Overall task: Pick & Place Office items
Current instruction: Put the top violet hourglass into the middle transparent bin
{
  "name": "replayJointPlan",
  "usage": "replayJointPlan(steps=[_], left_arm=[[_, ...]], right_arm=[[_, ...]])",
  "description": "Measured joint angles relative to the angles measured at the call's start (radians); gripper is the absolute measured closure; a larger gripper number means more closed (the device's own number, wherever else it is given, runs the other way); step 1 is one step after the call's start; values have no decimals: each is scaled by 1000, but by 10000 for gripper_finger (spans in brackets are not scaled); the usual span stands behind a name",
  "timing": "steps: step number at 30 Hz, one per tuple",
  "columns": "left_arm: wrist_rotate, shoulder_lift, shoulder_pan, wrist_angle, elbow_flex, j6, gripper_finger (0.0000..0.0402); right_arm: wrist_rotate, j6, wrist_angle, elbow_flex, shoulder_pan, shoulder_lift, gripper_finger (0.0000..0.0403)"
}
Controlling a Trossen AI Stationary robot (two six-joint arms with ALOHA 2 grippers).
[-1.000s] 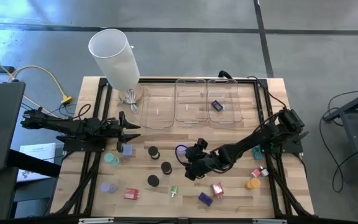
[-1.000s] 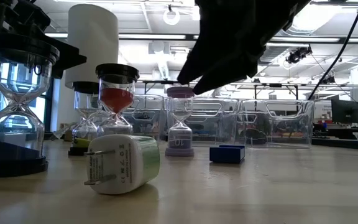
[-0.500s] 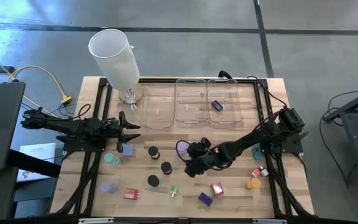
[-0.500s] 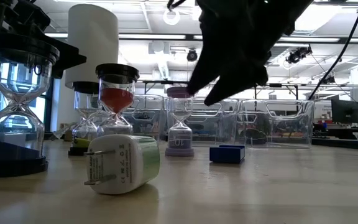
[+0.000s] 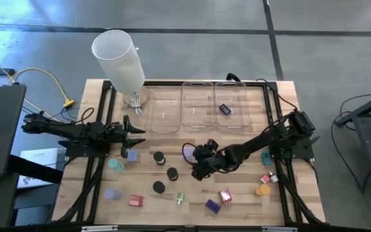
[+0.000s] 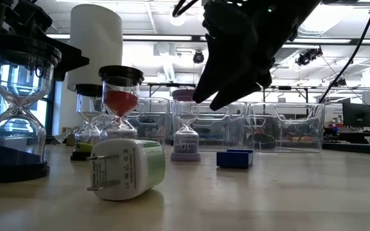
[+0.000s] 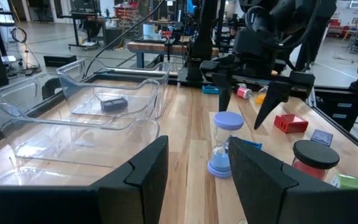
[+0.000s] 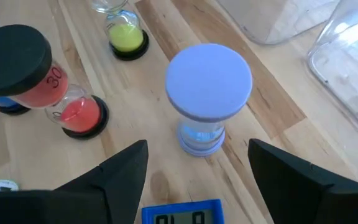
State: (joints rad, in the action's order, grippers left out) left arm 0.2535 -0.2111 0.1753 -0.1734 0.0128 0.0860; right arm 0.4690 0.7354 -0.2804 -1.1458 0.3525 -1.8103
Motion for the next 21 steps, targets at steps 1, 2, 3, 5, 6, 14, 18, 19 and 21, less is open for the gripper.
replayJointPlan(steps=[1, 2, 3, 5, 6, 14, 18, 19, 21], left_arm=[[0, 0, 0, 0, 0, 0, 239], [0, 0, 0, 0, 0, 0, 239], [0, 0, 0, 0, 0, 0, 239], [0, 0, 0, 0, 0, 0, 239], [0, 0, 0, 0, 0, 0, 239], [0, 0, 0, 0, 0, -1, 239], [1, 0, 0, 0, 0, -1, 239], [1, 0, 0, 0, 0, -1, 239], [1, 0, 0, 0, 0, -1, 239]], right_arm=[[-3, 2, 0, 0, 0, 0, 136], [-4, 12, 1, 0, 0, 0, 136], [-6, 24, 1, 0, 0, 0, 136], [-25, 27, 1, 0, 0, 0, 136], [-36, 27, 2, 0, 0, 0, 136], [-77, 23, 8, 0, 1, 0, 125], [-76, 22, 8, 0, 1, 0, 88], [-76, 21, 8, 0, 1, 0, 75], [-75, 20, 8, 0, 1, 0, 47]])
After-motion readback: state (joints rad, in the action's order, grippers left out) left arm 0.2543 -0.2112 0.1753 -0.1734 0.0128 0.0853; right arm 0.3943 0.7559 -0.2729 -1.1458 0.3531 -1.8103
